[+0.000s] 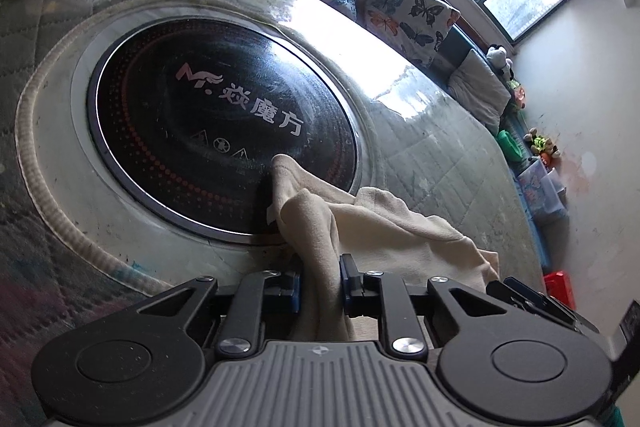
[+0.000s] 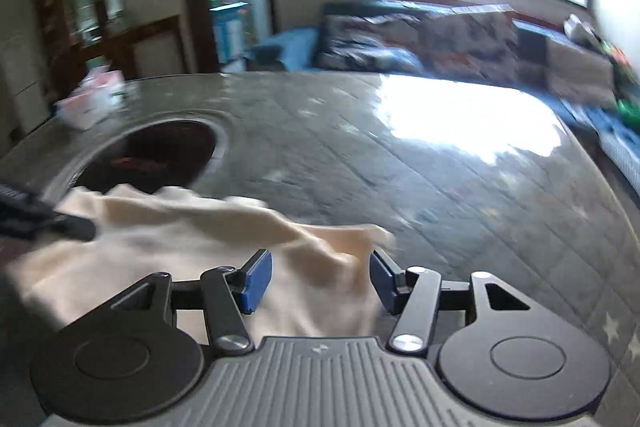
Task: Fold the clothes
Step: 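Lift the folded sweatshirt with both grippers and carry it across the table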
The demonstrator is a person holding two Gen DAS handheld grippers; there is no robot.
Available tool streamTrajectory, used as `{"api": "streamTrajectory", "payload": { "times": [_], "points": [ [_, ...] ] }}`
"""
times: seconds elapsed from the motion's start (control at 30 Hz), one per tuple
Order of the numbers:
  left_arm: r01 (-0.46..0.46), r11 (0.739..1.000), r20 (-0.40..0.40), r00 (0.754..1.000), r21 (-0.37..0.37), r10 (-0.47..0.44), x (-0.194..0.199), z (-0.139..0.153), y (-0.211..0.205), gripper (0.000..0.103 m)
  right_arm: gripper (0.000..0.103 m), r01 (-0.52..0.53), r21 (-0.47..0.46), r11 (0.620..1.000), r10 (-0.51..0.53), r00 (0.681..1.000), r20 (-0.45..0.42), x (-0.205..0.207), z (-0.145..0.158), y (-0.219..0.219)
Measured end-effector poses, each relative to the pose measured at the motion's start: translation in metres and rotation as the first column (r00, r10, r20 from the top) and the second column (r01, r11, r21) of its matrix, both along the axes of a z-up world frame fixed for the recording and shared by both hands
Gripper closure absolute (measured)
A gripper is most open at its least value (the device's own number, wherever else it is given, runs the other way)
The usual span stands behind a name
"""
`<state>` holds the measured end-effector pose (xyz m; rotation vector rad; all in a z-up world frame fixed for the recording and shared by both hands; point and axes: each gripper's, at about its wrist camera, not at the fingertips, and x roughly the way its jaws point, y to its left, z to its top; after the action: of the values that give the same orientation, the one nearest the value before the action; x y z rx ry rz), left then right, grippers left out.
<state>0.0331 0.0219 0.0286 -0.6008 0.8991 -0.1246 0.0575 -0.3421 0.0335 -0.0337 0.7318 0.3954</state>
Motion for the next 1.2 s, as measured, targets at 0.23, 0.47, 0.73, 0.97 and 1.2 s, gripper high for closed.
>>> {"api": "streamTrajectory", "payload": {
  "times": [0.23, 0.47, 0.73, 0.97, 1.2],
  "points": [
    [0.021, 0.996, 0.027, 0.999, 0.081, -0.024, 0.002, 0.008, -0.013, 0.083, 0.054, 0.015, 0.089, 0.996, -0.012, 0.999, -0.033, -0.003, -0.011, -0.016],
    [0.066, 0.984, 0.105, 0.991, 0.166, -0.084, 0.003, 0.029, -0.034, 0.087, 0.089, 0.007, 0.13, 0.992, -0.01, 1.0, 0.022, -0.013, 0.001, -0.018],
    [0.179, 0.963, 0.186, 0.958, 0.203, -0.217, 0.022, 0.052, -0.09, 0.088, 0.09, 0.09, 0.11, 0.99, -0.105, 0.984, 0.147, -0.035, 0.039, -0.061],
    [0.278, 0.938, 0.211, 0.923, 0.207, -0.321, 0.045, 0.055, -0.153, 0.088, 0.09, 0.22, 0.045, 0.975, -0.224, 0.955, 0.195, -0.04, 0.055, -0.113],
    [0.355, 0.9, 0.182, 0.896, 0.252, -0.404, 0.061, 0.047, -0.205, 0.088, 0.09, 0.325, 0.009, 0.946, -0.32, 0.927, 0.195, -0.038, 0.053, -0.161]
  ]
}}
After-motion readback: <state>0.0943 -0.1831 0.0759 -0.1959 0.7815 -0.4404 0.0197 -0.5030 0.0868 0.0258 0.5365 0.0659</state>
